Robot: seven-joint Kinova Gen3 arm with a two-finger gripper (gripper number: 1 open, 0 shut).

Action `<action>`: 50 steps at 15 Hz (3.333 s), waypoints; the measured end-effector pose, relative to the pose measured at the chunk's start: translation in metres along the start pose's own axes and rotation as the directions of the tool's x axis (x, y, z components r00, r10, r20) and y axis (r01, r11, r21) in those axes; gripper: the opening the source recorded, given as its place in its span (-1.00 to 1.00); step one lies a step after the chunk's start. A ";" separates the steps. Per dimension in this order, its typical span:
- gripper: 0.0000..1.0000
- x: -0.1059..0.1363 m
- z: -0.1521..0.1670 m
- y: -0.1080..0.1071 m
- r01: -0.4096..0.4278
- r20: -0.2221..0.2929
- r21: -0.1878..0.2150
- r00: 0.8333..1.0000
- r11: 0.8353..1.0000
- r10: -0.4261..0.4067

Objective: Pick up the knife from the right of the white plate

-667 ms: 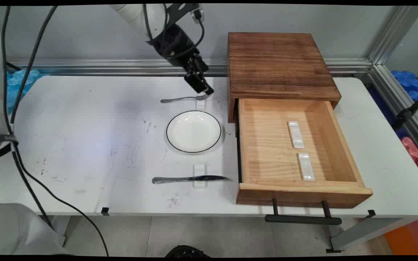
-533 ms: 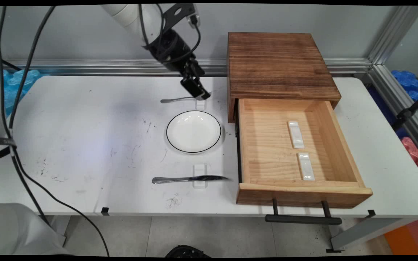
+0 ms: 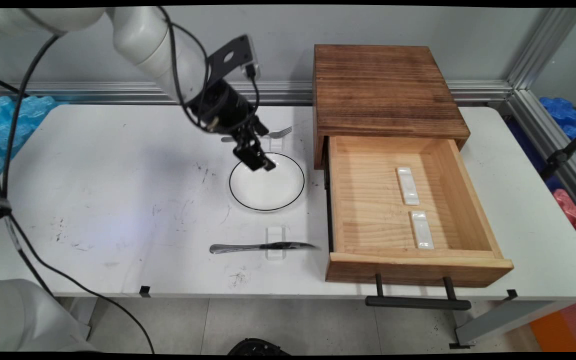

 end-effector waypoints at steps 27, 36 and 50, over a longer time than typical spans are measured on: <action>1.00 -0.060 0.038 0.097 -0.018 0.082 -0.047 0.996 0.999 0.022; 1.00 -0.074 0.056 0.103 0.001 0.101 -0.043 0.995 0.999 0.003; 1.00 -0.088 0.075 0.111 -0.075 0.124 -0.044 0.989 0.996 0.080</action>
